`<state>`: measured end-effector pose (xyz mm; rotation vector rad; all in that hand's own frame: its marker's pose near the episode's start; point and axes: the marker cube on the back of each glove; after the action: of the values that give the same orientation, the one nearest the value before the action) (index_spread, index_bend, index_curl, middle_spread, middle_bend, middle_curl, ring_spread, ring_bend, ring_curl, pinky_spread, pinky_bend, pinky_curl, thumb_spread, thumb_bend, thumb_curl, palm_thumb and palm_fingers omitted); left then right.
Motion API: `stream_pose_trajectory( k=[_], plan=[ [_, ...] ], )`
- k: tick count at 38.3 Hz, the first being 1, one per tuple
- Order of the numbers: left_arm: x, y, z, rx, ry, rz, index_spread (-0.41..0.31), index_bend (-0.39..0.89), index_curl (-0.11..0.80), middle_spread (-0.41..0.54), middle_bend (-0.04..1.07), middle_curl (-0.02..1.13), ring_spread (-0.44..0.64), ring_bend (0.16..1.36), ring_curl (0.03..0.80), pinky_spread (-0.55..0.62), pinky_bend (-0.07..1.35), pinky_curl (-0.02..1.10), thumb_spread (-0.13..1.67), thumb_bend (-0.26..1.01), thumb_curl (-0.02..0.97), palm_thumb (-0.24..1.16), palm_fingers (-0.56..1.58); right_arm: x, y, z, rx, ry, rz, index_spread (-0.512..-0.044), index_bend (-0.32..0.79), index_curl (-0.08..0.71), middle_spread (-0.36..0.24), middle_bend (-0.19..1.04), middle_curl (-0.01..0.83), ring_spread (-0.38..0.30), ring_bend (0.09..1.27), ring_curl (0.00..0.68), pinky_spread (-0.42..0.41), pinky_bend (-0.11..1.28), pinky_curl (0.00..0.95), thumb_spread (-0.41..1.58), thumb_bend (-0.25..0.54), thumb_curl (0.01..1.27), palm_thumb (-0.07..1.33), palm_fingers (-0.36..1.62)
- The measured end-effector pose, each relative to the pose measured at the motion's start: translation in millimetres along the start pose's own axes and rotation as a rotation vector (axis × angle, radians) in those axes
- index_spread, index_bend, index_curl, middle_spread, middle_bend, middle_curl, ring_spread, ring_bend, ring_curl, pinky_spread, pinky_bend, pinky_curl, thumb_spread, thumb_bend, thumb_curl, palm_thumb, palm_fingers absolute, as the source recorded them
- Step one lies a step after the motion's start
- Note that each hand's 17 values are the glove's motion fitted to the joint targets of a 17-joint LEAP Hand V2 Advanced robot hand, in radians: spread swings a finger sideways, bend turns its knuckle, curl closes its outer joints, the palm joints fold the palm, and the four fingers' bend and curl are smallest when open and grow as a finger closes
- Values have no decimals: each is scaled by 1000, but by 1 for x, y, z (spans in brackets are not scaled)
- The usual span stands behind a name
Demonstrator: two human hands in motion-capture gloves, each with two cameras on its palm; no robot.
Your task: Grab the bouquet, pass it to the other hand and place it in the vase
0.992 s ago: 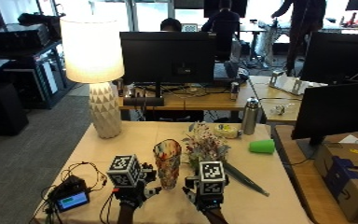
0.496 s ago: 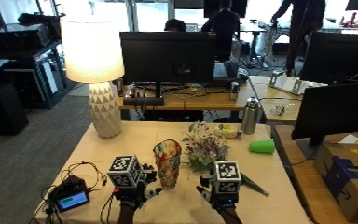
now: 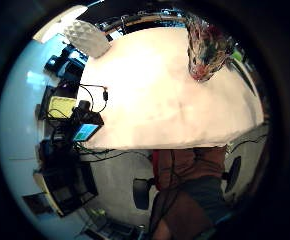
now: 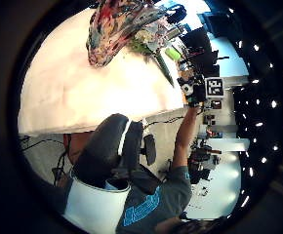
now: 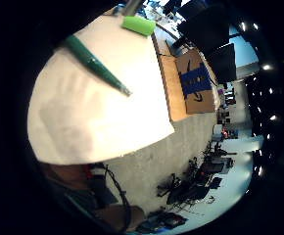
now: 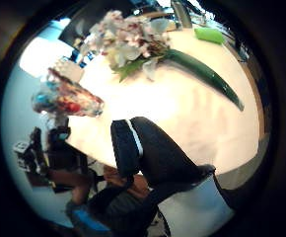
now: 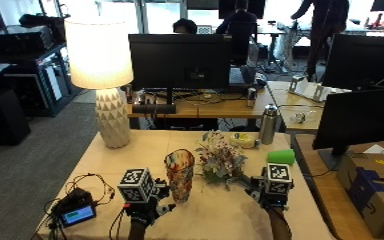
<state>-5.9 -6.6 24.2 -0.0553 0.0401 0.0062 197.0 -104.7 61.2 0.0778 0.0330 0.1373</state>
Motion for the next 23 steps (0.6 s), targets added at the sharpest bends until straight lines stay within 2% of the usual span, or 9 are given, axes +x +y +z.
stream_pose_trajectory(
  k=[5, 11, 17, 23],
  plan=[
    [-2, -3, 5, -9, 4, -4, -109, 145, 282, 29, 240, 336, 380, 592, 252, 549, 190, 251, 1025, -26, 280, 223, 144, 36, -42, 43, -81, -50, 42, -384, 83, 178, 81, 167, 288, 213, 259, 216, 338, 621, 363, 1114, -12, 236, 276, -114],
    [-8, -8, 12, -10, 13, -2, -106, 141, 283, 34, 242, 341, 383, 591, 254, 549, 191, 259, 1027, -26, 285, 219, 138, 59, -71, 90, -192, -82, 93, -380, 75, 160, 90, 155, 277, 218, 262, 223, 337, 646, 370, 1099, -12, 251, 315, -138],
    [-11, -6, 11, -15, 17, -11, -105, 142, 284, 37, 243, 345, 389, 593, 256, 549, 190, 265, 1030, -27, 287, 213, 135, 56, -58, 96, -315, -126, 113, -375, 75, 142, 95, 159, 268, 222, 258, 226, 336, 661, 373, 1089, -10, 262, 357, -149],
    [-13, -7, 15, -30, 34, -11, -104, 143, 286, 38, 234, 347, 392, 594, 257, 549, 198, 274, 1032, -26, 289, 210, 134, 50, -58, 108, -343, -199, 98, -372, 84, 133, 86, 173, 266, 222, 262, 232, 336, 662, 371, 1095, 3, 278, 424, -122]
  ],
)
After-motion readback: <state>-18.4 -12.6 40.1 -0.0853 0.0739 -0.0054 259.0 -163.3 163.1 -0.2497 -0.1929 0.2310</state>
